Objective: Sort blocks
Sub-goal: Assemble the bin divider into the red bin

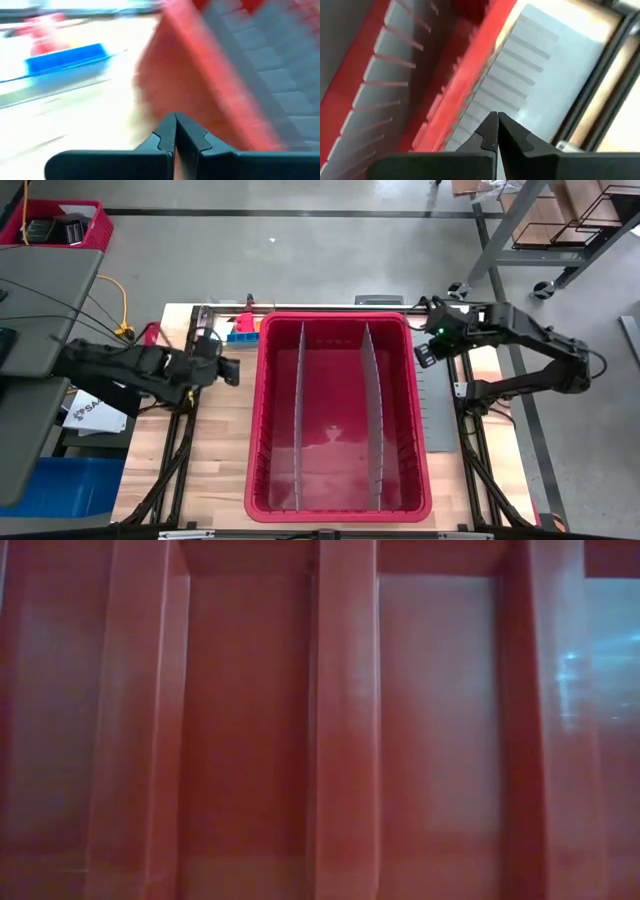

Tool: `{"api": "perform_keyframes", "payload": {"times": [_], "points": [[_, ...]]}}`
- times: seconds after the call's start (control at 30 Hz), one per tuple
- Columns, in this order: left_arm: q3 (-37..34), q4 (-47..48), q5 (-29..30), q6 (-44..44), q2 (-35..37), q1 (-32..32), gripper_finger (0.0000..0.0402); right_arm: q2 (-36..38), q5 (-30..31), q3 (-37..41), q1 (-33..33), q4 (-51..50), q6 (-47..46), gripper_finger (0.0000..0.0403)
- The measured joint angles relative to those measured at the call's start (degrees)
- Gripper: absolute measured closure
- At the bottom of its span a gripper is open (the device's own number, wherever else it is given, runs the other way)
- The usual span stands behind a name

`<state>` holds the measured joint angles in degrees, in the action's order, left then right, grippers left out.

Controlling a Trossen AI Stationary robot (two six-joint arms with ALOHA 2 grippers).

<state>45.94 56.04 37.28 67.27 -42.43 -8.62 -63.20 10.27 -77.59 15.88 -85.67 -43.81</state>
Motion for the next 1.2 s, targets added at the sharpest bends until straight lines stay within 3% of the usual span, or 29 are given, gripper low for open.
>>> {"api": "perform_keyframes", "payload": {"times": [0.13,0.3,0.63,0.93,1.2], "points": [[-2.51,7.72,-4.9,-0.53,-0.1,9.31,0.0402,1.04,-3.61,4.17,-0.23,3.05,-2.27,0.0403],[-9.47,1.35,-13.89,-7.58,-0.6,17.48,0.0402,1.27,-4.79,5.72,-0.55,8.1,-2.78,0.0403],[-25.73,-28.47,-14.27,-15.88,-4.01,30.1,0.0401,1.58,-4.95,5.72,-2.18,23.84,-3.89,0.0403],[-31.94,-39.23,-17.72,-20.89,-7.35,37.83,0.0402,1.82,-6.56,5.69,-4.71,39.97,-4.79,0.0403],[-32.11,-45.84,-18.94,-27.94,-10.18,43.31,0.0401,1.82,-6.2,5.67,-7.87,40.84,-6.75,0.0403]]}}
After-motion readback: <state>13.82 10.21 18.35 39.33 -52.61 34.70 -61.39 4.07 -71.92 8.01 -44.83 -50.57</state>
